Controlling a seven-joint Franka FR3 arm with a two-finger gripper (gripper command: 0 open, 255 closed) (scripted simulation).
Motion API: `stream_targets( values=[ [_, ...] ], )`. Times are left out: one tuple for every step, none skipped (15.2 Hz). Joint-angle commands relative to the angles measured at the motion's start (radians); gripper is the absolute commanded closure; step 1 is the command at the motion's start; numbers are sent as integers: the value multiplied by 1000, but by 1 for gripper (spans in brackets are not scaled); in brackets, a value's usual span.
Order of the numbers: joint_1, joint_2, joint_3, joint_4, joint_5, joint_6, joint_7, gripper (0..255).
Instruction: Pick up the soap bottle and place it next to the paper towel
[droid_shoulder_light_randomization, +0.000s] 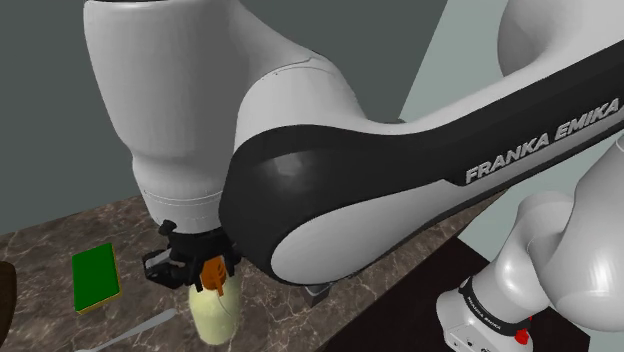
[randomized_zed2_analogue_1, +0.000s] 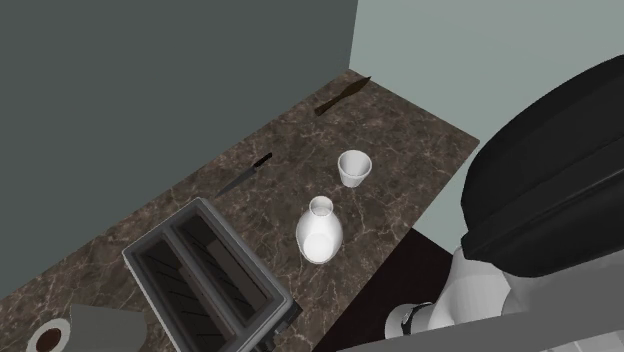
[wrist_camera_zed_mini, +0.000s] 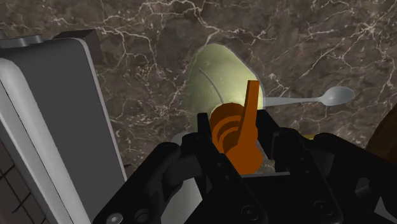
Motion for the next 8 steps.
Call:
stream_targets(
  values=[
    [1,10,-1,-18,-6,28,4,255],
    [1,15,-1,-26,-10,40,7,255],
    [2,17,-1,-30,-11,46,8,255],
    [2,17,-1,-30,-11,46,8,255],
    [2,17,-1,-30,-11,46,8,255],
    [2,17,-1,-30,-11,46,8,255],
    [2,17,-1,-30,-11,46,8,255],
    [2,17,-1,-30,-11,46,8,255]
  ],
)
